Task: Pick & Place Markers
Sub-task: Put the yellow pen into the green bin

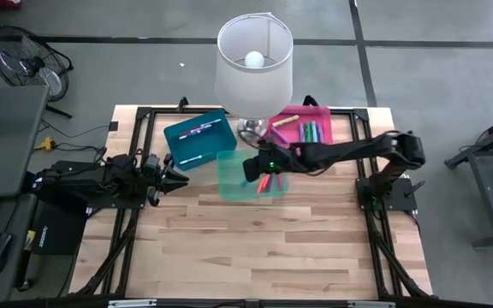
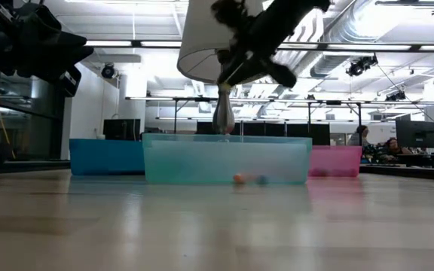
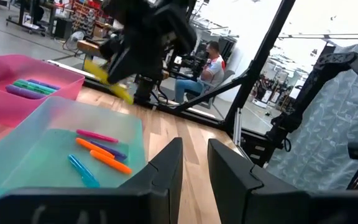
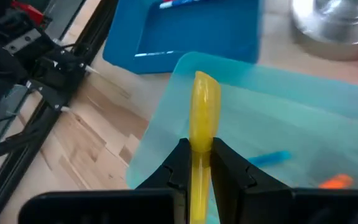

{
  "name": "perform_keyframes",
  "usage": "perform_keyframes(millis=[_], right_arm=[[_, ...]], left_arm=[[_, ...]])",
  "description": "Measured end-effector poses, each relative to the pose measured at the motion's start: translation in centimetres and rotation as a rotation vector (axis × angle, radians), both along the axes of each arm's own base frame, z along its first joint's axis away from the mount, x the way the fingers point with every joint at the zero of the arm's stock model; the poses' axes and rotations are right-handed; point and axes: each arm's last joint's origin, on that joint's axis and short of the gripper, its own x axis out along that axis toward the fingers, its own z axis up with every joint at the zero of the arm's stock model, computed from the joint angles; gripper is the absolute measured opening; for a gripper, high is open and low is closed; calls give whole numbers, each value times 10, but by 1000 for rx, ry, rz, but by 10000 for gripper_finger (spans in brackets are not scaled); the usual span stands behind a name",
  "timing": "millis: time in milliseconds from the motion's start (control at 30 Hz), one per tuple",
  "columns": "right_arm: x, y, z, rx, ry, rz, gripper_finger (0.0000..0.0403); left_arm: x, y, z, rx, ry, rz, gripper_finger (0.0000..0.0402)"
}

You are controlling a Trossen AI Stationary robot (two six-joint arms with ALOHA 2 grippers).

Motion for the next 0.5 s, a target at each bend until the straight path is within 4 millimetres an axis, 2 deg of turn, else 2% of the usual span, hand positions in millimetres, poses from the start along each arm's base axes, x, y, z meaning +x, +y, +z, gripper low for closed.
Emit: perform_keyframes(millis=[100,233,400,500], right_arm=[[16,0,-19,36,-22,-13,28],[27,0,-42,80,1,-56,28],[27,1,-65,113,93,-123,29],[23,1,-70,100,150,-158,29]], left_arm=[[0,0,0,0,0,0,74],[0,0,0,0,-1,0,74],[0,0,0,0,-1,0,74],[0,0,0,0,0,0,74]])
